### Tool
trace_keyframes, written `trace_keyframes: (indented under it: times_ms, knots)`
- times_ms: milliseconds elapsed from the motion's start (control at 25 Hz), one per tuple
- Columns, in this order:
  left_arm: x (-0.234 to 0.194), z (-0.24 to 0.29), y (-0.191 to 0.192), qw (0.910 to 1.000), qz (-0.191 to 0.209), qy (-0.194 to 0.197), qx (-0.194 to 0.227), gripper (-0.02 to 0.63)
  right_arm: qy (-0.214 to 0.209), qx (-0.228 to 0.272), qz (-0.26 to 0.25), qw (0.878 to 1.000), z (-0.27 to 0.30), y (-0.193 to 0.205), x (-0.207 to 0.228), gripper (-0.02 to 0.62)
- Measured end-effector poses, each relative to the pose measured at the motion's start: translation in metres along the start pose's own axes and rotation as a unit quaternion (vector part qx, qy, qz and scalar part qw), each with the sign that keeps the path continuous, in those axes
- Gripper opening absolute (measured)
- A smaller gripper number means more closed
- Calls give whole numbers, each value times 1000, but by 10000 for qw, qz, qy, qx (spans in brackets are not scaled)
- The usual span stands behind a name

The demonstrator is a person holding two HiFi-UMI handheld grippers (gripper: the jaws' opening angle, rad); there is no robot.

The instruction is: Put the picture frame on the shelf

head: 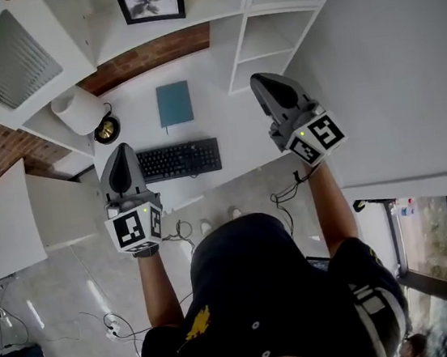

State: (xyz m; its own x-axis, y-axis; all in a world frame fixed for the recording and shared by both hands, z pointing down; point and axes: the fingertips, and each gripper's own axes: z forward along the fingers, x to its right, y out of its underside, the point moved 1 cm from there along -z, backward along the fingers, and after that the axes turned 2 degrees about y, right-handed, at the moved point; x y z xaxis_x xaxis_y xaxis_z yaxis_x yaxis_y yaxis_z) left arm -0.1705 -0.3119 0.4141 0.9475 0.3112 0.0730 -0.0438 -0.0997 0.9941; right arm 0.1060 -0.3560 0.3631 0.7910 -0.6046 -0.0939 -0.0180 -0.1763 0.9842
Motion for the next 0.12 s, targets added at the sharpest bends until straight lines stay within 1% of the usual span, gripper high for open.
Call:
trace_keyframes:
  times_ms: [120]
  knots:
    - [6,7,1,9999,1,97,30,18,16,11,-63,10000,4,-1,5,5]
